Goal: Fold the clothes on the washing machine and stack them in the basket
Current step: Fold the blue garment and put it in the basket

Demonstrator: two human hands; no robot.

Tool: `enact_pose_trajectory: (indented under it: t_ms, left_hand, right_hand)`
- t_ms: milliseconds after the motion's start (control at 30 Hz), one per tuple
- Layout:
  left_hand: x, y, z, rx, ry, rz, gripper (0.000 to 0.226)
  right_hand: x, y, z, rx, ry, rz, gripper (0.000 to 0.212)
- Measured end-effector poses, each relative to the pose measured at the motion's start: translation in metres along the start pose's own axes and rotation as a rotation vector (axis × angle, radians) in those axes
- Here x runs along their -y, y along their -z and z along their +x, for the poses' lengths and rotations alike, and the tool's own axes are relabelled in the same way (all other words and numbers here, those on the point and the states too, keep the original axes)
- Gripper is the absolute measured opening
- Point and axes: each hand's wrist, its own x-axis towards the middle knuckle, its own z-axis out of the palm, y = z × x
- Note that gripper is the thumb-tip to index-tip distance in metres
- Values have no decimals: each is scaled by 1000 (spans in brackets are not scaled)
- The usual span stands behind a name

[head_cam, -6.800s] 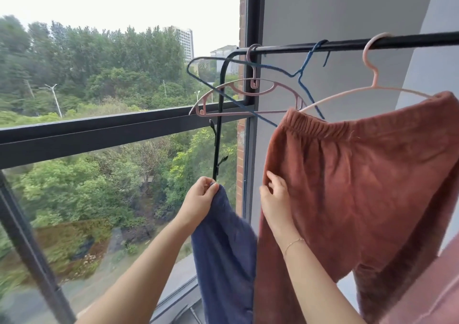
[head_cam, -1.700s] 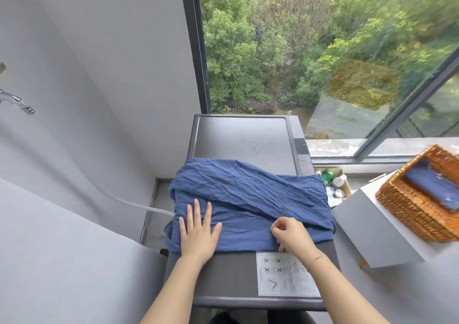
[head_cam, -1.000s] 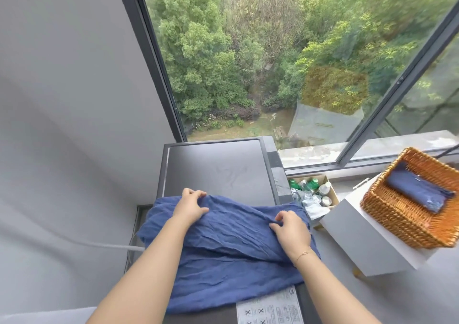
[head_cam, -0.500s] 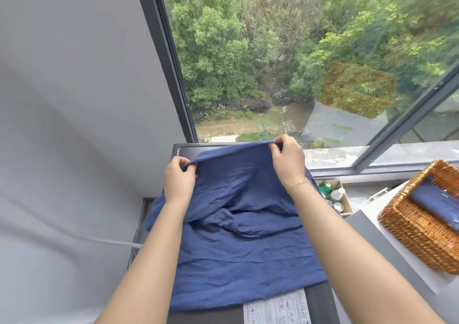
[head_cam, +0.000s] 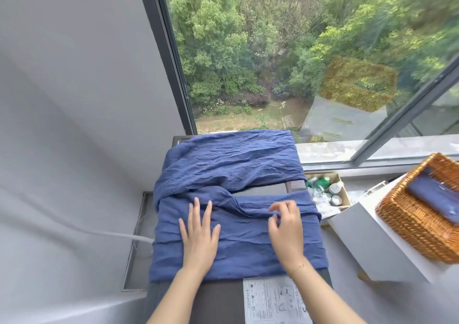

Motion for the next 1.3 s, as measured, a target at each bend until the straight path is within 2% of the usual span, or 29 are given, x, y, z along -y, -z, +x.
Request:
enact_pose_trajectory:
  t_ms: [100,233,367,500,600,667,733,833,867,933,1000,1067,1167,1233,1300]
  left_hand:
    - [4,-4,-12,99,60,108,65]
    - [2,-4,-15,121,76,196,77]
    - [6,-4,-41,135,8,224,70]
    - [21,-5,-70,130,-107,274,67]
    - [24,4,-81,138,-137,240,59]
    - [15,19,-74,175,-99,204,51]
    - [0,36,-59,166,-68,162,43]
    - [-29,52,-30,22,-119,33,33]
    - [-39,53,-19,27,-132,-33,34]
    - [-59,49,2,142,-143,-101,42]
    - [-74,39,16,259,-157,-56,45]
    - [-83,26,25,320,-160,-13,36]
    - [-79,23,26,284,-82,-77,11]
    - [-73,26,30,275,-80,-124,7]
    - [-69,33,34,270,-95,-188,10]
  right_hand:
    - [-20,0,-35,54,-32,-44,18]
    - [-24,8,-50,101,-23,-160,9]
    - [-15,26,-60,184,-190,-275,20]
    - [-14,44,-79,312,-486,-164,17]
    - [-6,52,-89,397,-619,-12,10]
    - [-2,53,-88,375,-667,150,12]
    - [-3,50,-78,304,-610,196,19]
    - [-5,52,-65,185,-402,-43,27]
    - [-10,54,-60,177,-350,-150,30]
    - [-18,57,-54,231,-331,-337,39]
    - [-27,59,-50,254,-343,-419,38]
    - [-38,63,-47,210,-297,-443,24]
    - [-46,73,-42,158,-151,-381,14]
    - [-53,84,-34,130,-37,-325,12]
    - [-55,95,-23,171,-17,-287,19]
